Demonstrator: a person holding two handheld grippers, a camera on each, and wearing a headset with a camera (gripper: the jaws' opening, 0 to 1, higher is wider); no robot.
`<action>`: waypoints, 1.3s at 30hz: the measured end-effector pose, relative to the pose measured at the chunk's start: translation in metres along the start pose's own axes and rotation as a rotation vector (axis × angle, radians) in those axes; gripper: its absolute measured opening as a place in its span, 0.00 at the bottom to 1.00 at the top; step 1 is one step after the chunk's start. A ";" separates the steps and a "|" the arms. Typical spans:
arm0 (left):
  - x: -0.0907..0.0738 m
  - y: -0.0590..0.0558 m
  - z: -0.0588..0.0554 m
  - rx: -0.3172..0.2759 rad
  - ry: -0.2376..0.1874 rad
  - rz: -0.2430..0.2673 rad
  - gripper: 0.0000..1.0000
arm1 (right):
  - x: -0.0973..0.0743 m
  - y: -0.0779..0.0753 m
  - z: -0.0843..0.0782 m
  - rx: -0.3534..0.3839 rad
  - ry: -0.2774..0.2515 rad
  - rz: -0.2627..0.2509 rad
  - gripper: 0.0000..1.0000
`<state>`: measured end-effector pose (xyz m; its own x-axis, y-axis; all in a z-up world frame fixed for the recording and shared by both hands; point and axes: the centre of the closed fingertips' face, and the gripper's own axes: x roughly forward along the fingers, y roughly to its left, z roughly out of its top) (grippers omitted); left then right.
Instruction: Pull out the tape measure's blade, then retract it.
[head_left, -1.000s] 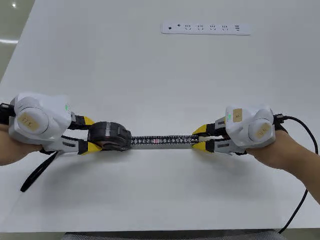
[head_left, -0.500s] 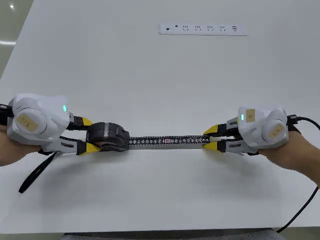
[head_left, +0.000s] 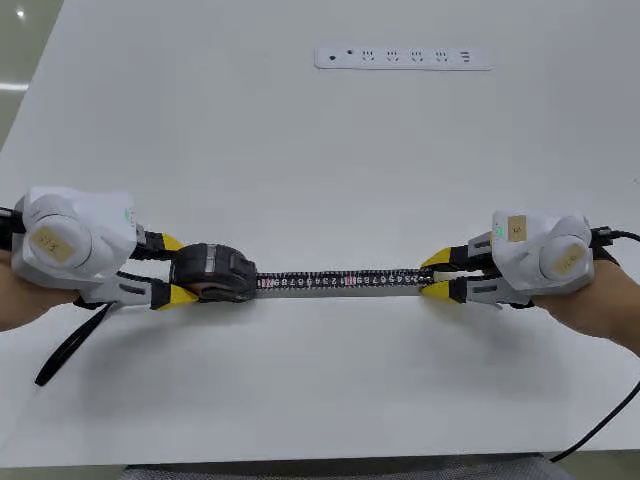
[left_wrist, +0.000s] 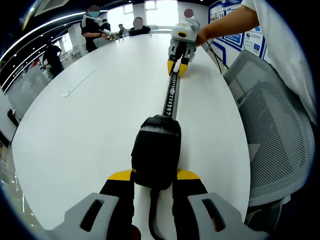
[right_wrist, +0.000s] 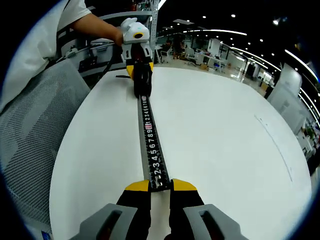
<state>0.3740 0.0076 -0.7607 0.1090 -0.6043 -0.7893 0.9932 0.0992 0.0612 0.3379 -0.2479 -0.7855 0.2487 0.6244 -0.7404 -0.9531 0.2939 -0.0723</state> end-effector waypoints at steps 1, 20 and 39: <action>0.000 0.000 0.000 -0.001 0.000 0.000 0.23 | -0.001 0.000 -0.001 0.003 0.001 -0.004 0.09; 0.000 0.000 0.001 0.008 0.004 -0.001 0.23 | -0.011 0.000 -0.013 0.012 0.018 -0.020 0.09; 0.001 -0.001 0.003 -0.003 0.008 0.007 0.24 | -0.014 -0.003 -0.021 0.015 0.048 -0.021 0.10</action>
<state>0.3733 0.0048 -0.7600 0.1154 -0.5969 -0.7940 0.9923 0.1053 0.0651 0.3340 -0.2725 -0.7886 0.2596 0.5830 -0.7699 -0.9451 0.3173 -0.0783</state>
